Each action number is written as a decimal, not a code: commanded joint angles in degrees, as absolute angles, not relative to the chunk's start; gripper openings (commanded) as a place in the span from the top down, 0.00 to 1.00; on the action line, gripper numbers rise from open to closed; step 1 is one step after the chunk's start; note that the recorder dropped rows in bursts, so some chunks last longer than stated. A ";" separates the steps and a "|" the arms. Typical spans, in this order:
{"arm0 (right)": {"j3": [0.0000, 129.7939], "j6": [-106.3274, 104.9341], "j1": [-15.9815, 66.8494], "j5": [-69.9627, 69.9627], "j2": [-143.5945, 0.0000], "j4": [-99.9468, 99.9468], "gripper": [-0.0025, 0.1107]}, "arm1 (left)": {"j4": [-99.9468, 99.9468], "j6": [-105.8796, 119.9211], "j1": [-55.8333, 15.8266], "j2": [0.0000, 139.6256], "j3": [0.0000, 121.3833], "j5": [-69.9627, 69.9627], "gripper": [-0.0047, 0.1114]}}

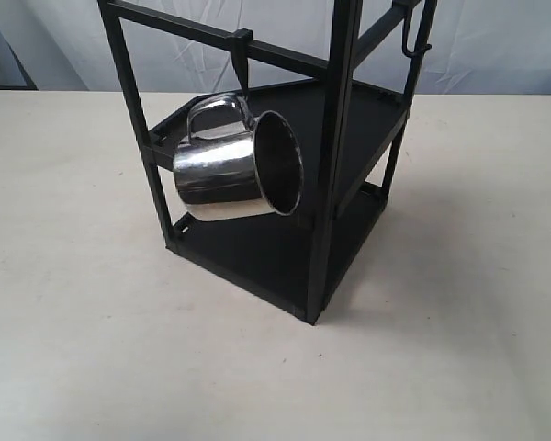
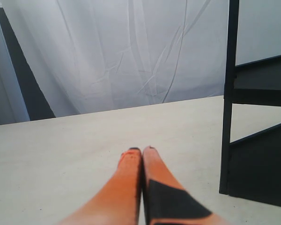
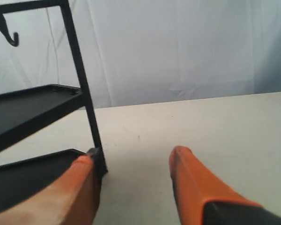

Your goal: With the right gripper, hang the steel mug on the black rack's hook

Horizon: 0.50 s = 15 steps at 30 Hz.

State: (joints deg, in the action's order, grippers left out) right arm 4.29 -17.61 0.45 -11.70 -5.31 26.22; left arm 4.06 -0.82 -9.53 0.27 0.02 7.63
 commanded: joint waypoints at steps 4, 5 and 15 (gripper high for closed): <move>0.29 -18.06 -7.24 -17.27 0.00 22.26 0.57 | 4.11 -0.96 -9.80 0.00 0.00 7.32 0.95; 0.00 -18.06 -7.45 -17.65 0.00 23.15 0.57 | 4.11 -0.96 -9.80 0.00 0.00 7.32 0.95; 0.00 -18.06 -7.36 -18.37 0.00 23.18 0.57 | 4.11 -0.96 -9.80 0.00 0.00 7.32 0.95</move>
